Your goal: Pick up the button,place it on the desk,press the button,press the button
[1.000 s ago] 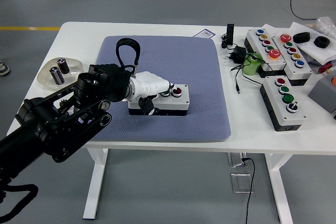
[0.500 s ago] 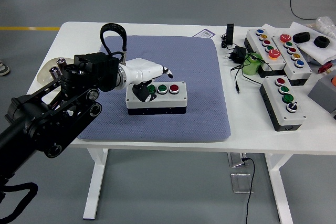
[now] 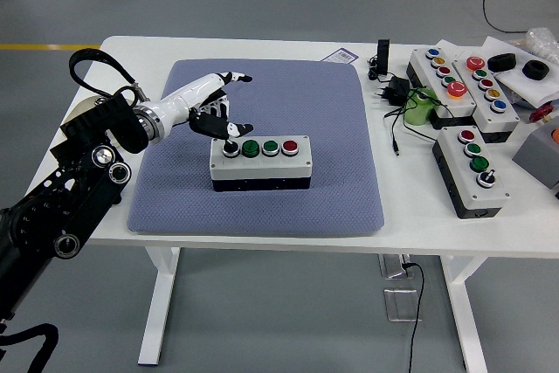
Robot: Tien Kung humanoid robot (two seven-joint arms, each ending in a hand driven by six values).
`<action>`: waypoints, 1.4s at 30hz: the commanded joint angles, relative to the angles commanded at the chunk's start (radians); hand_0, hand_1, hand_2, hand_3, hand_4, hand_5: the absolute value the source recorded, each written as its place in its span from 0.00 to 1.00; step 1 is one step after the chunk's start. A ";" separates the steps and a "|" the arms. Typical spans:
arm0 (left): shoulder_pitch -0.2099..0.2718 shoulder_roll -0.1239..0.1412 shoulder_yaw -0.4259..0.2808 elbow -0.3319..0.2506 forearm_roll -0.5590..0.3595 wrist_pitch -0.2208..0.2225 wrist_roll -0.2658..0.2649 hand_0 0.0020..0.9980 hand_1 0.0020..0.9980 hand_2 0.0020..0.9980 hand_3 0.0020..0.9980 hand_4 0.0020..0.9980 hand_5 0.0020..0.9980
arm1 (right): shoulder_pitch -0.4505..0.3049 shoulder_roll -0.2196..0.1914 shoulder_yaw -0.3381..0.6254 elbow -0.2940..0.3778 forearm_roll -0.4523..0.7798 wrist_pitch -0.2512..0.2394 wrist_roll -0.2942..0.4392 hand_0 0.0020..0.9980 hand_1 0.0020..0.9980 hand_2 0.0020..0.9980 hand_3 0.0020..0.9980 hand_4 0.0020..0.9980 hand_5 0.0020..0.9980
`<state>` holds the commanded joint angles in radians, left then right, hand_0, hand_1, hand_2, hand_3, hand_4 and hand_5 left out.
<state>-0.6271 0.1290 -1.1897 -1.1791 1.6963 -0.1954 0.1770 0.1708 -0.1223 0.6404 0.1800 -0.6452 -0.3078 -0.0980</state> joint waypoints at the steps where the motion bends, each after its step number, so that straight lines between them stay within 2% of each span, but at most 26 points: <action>1: 0.011 -0.005 -0.008 0.005 -0.039 0.038 -0.009 0.54 0.67 0.68 1.00 0.88 0.91 | -0.001 0.000 -0.001 0.000 0.001 0.000 0.000 0.65 0.57 0.60 0.64 0.26 0.27; 2: 0.020 -0.009 -0.014 0.007 -0.078 0.077 -0.017 0.72 0.80 0.84 0.98 0.77 1.00 | -0.001 0.000 0.000 0.000 0.000 0.000 -0.001 0.65 0.57 0.60 0.64 0.26 0.27; 5: 0.047 -0.018 -0.030 0.013 -0.208 0.178 -0.060 0.72 0.80 0.84 0.98 0.77 1.00 | -0.003 0.001 -0.002 0.000 -0.001 -0.001 -0.003 0.65 0.57 0.60 0.64 0.26 0.27; 7: 0.064 -0.023 -0.040 0.013 -0.292 0.221 -0.091 0.72 0.80 0.84 0.98 0.77 1.00 | -0.005 0.001 -0.003 0.000 0.000 -0.001 -0.003 0.65 0.57 0.60 0.64 0.26 0.27; 8: 0.072 -0.026 -0.045 0.013 -0.331 0.241 -0.106 0.85 0.88 0.91 0.97 0.75 1.00 | -0.005 0.000 -0.003 0.000 -0.001 -0.001 -0.004 0.65 0.57 0.60 0.64 0.26 0.27; 9: 0.077 -0.028 -0.049 0.013 -0.377 0.256 -0.116 0.85 0.88 0.91 0.97 0.75 1.00 | -0.005 0.000 -0.003 0.000 -0.001 -0.001 -0.004 0.65 0.57 0.60 0.64 0.26 0.27; 12: 0.095 -0.028 -0.055 0.011 -0.500 0.280 -0.129 0.85 0.88 0.91 0.97 0.75 1.00 | -0.008 0.000 -0.002 0.000 -0.004 -0.001 -0.006 0.65 0.57 0.60 0.64 0.26 0.27; 15: 0.113 -0.025 -0.061 0.008 -0.624 0.281 -0.132 0.86 0.89 0.91 0.96 0.74 1.00 | -0.010 0.001 0.008 0.000 -0.016 -0.002 -0.009 0.65 0.57 0.60 0.64 0.26 0.27; 17: 0.126 -0.025 -0.068 0.006 -0.673 0.280 -0.134 0.86 0.89 0.91 0.96 0.74 1.00 | -0.012 0.001 0.008 0.000 -0.015 -0.002 -0.009 0.65 0.57 0.60 0.64 0.26 0.27; 21: 0.147 -0.023 -0.088 0.001 -0.675 0.277 -0.136 0.86 0.89 0.91 0.96 0.74 1.00 | -0.017 0.002 0.010 0.000 -0.022 -0.002 -0.012 0.65 0.57 0.60 0.64 0.26 0.27; 28: 0.178 0.012 -0.114 -0.020 -0.670 0.276 -0.148 0.86 0.89 0.91 0.95 0.74 1.00 | -0.019 0.001 0.007 0.000 -0.023 -0.001 -0.016 0.65 0.57 0.60 0.64 0.26 0.27; 32: 0.184 0.014 -0.131 -0.023 -0.666 0.280 -0.144 0.86 0.89 0.91 0.95 0.74 1.00 | -0.018 0.000 0.010 0.000 -0.026 -0.001 -0.014 0.65 0.57 0.60 0.64 0.26 0.27; 42: 0.182 0.014 -0.119 -0.029 -0.662 0.284 -0.139 0.86 0.89 0.92 0.95 0.74 1.00 | -0.012 0.001 0.009 0.000 -0.024 0.001 -0.012 0.65 0.57 0.60 0.64 0.26 0.27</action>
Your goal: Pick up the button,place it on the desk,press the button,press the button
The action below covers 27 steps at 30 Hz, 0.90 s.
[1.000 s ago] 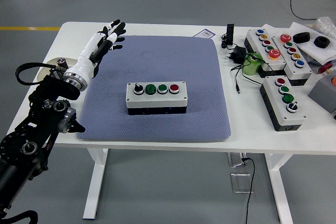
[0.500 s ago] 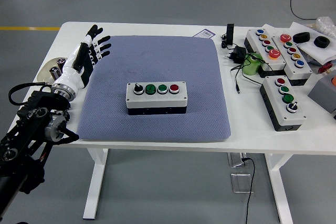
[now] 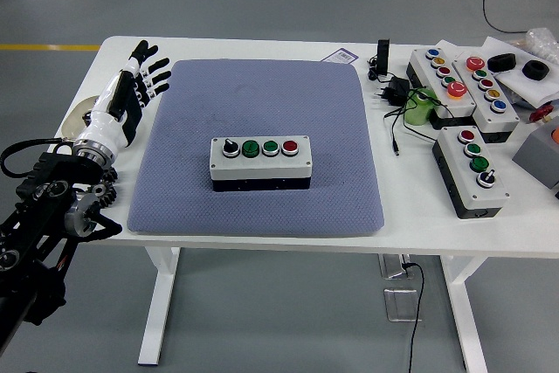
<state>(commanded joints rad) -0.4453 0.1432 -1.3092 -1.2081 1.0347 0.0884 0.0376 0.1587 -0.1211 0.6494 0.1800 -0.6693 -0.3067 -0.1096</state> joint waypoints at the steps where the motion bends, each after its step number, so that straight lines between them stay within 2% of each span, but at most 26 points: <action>1: 0.000 0.000 0.000 0.000 0.000 0.000 0.001 0.86 0.89 0.92 0.95 0.74 1.00 | 0.001 0.000 0.000 0.000 -0.001 0.001 0.000 0.65 0.57 0.60 0.64 0.26 0.27; 27: 0.009 0.013 0.008 0.000 0.000 -0.004 0.013 0.85 0.89 0.93 0.95 0.73 1.00 | 0.011 0.000 0.008 0.000 -0.003 0.005 0.002 0.65 0.57 0.60 0.64 0.26 0.27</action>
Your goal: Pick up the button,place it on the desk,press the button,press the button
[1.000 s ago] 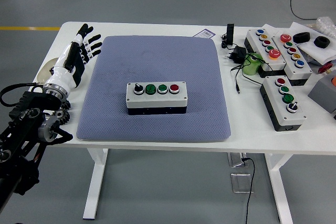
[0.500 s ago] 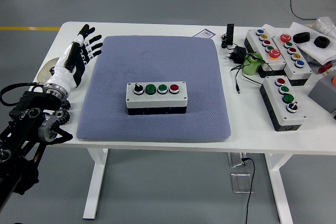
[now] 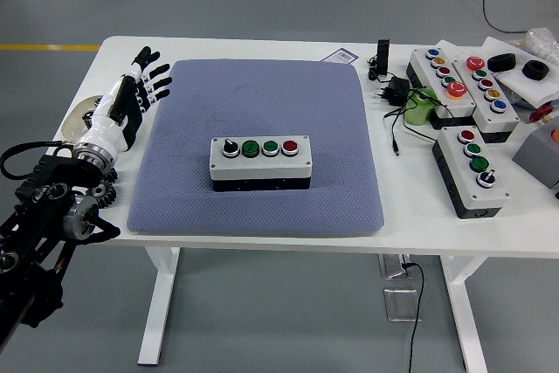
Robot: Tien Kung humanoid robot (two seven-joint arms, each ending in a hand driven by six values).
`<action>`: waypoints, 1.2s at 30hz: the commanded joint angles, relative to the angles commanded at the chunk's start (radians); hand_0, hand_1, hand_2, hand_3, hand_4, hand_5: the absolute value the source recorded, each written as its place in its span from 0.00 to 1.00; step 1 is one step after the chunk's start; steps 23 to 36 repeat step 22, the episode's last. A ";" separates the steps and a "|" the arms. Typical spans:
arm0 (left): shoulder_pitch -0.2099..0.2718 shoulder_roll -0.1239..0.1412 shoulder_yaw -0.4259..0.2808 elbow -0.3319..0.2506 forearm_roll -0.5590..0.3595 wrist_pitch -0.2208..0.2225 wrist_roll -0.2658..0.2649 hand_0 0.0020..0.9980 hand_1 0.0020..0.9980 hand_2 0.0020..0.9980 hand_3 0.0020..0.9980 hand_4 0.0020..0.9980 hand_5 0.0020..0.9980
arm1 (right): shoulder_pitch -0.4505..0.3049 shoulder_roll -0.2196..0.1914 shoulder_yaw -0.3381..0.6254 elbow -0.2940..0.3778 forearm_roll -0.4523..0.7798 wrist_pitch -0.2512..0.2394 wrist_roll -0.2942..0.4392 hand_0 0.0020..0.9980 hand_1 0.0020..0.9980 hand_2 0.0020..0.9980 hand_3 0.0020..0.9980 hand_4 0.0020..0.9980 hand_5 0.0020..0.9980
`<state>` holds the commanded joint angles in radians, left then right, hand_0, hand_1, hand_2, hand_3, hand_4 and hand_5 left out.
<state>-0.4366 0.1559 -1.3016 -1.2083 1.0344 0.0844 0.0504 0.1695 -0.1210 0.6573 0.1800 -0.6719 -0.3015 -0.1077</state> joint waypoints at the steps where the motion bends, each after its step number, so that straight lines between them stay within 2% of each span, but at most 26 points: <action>1: 0.000 0.000 0.000 0.000 0.002 0.000 0.002 0.85 0.89 0.93 0.95 0.73 1.00 | 0.000 0.000 -0.002 0.000 0.002 0.000 0.000 0.65 0.57 0.60 0.64 0.26 0.27; 12: 0.011 0.004 0.021 0.006 0.004 0.003 0.007 0.85 0.89 0.93 0.95 0.73 1.00 | 0.003 0.000 0.000 0.000 0.003 -0.002 0.003 0.65 0.57 0.60 0.64 0.26 0.27; 18: 0.009 0.004 0.034 0.009 0.000 0.041 -0.006 0.84 0.88 0.93 0.95 0.73 1.00 | 0.007 -0.002 -0.008 0.000 0.011 -0.002 0.005 0.65 0.57 0.60 0.64 0.26 0.27; 36: 0.012 0.004 0.034 0.010 0.003 0.042 -0.003 0.84 0.88 0.93 0.95 0.73 1.00 | 0.009 -0.001 -0.004 0.000 0.005 -0.002 0.004 0.65 0.57 0.60 0.64 0.26 0.27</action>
